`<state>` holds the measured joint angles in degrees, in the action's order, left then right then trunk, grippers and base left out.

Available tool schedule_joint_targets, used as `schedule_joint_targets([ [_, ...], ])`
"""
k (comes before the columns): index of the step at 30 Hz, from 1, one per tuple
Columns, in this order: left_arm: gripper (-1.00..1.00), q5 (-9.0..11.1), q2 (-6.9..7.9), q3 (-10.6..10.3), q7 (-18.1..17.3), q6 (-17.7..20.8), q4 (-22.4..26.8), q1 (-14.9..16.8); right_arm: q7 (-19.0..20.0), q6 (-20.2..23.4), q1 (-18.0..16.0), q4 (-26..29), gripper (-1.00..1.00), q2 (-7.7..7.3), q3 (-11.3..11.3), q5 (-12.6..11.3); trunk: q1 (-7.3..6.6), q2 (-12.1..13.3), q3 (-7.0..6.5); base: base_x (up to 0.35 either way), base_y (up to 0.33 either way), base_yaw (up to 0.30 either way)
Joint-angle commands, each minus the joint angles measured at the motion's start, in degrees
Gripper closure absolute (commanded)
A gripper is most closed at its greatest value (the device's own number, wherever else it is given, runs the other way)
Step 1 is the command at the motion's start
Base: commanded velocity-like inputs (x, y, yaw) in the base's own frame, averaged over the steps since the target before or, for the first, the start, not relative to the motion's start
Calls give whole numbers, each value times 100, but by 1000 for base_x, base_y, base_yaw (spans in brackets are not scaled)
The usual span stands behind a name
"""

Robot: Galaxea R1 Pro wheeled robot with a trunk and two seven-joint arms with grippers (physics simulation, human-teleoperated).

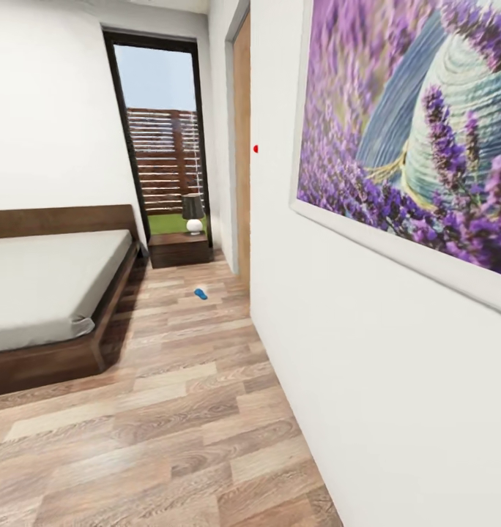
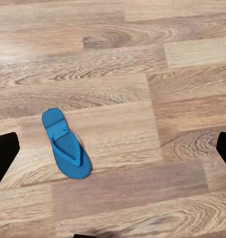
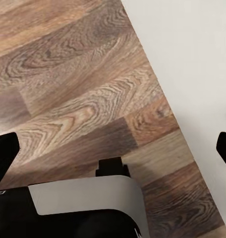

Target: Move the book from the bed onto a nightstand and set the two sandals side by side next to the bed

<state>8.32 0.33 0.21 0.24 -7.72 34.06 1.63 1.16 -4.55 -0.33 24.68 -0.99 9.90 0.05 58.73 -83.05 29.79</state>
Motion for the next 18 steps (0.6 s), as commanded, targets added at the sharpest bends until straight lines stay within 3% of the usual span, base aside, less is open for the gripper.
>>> schedule_joint_targets([
  [1, -100, 56, 0, -12, 2, -17, -5, 4, 13, -19, -2, -3, -100, 2, 21, 1, 0, -3, 5, 40, 0, 280],
  [18, -100, 56, 3, -12, 2, -17, -5, 3, 13, -19, -2, -6, -100, 2, 21, 12, 0, -3, 5, 6, 0, 280],
])
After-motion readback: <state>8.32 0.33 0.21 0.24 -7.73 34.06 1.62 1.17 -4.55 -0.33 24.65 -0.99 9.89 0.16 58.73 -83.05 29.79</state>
